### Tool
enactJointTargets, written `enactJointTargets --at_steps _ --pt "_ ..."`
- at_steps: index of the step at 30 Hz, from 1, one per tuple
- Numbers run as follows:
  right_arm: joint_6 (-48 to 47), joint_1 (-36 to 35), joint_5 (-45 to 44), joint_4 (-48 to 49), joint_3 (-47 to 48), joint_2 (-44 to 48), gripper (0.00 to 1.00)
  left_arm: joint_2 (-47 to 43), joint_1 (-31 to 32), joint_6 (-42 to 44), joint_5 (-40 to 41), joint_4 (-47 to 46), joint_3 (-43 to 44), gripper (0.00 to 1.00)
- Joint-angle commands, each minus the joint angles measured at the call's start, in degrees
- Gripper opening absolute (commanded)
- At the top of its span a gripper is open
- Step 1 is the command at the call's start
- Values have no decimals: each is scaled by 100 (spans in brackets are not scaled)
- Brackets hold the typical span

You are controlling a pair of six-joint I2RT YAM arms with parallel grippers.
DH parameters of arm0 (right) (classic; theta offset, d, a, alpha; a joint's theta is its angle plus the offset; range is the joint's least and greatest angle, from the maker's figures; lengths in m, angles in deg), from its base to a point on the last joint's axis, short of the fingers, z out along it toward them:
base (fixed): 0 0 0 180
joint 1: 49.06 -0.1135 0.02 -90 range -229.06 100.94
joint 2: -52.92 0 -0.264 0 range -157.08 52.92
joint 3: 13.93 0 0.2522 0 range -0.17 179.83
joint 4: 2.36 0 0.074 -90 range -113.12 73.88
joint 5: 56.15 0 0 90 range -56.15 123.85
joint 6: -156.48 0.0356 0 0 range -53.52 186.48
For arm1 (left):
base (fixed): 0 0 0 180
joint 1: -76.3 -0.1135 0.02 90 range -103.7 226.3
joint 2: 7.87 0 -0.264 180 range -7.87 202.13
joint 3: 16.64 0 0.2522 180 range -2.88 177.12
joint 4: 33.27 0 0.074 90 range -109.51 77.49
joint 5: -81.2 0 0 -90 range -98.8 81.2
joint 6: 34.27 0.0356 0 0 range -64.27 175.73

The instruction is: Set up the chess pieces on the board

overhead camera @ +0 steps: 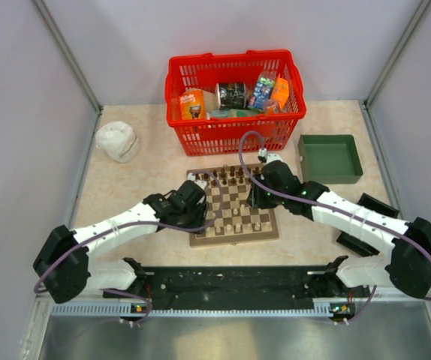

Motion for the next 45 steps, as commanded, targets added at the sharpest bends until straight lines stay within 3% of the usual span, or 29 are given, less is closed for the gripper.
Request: enactJointTargets --at_steps 1,6,17,25,45 --pt "-22 59 47 273 141 -140 36 -363 19 1 387 -80 296 49" --pt "-145 50 -189 186 290 -412 36 -530 19 132 1134 -71 524 57" --pt "-427 156 -471 132 950 -1186 36 -627 -262 194 1592 -458 727 99" --pt "-506 287 -410 97 1161 -1546 36 -1048 -666 185 1443 -703 428 99" --pt "-928 437 -480 36 1574 -2214 33 -1163 -807 291 1329 -783 243 99"
